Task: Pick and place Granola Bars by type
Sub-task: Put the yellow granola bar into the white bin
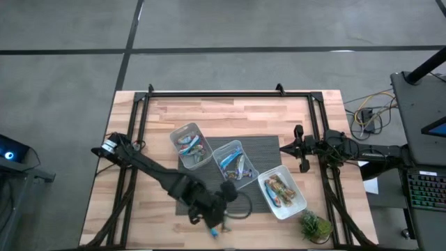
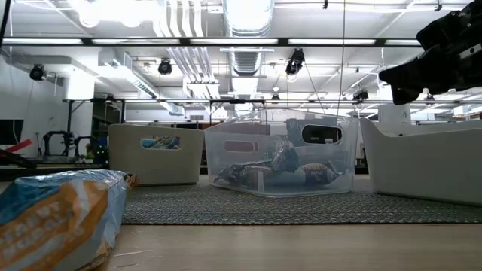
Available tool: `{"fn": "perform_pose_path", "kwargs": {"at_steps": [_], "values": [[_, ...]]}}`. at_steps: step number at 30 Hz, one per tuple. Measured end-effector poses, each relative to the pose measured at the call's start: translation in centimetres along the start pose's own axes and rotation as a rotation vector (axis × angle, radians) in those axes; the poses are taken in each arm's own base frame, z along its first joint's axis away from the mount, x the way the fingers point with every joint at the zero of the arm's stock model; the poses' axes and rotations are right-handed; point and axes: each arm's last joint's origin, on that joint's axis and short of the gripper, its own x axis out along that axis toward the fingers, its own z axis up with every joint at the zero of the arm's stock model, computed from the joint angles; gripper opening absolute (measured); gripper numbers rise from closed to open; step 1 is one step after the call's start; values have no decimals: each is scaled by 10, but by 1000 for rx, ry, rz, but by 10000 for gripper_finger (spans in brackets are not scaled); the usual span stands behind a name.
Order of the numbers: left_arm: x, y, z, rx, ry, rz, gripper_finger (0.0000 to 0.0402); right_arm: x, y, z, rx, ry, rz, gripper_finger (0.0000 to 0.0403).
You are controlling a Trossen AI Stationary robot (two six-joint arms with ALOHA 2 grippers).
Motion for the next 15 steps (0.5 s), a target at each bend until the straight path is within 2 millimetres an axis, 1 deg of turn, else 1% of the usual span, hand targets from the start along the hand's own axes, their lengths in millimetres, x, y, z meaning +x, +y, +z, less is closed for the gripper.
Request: {"fn": "perform_pose_path", "kwargs": {"at_steps": [5,9,12,15], "values": [[-17,32,2,-211,-103,87,48,0,0,0,0,0,0,8],[-26,51,1,-386,-175,138,48,0,0,0,0,0,0,8],[-27,61,-1,-487,-233,142,48,0,0,0,0,0,0,9],[-21,67,-1,-553,-275,145,48,0,0,0,0,0,0,8]]}}
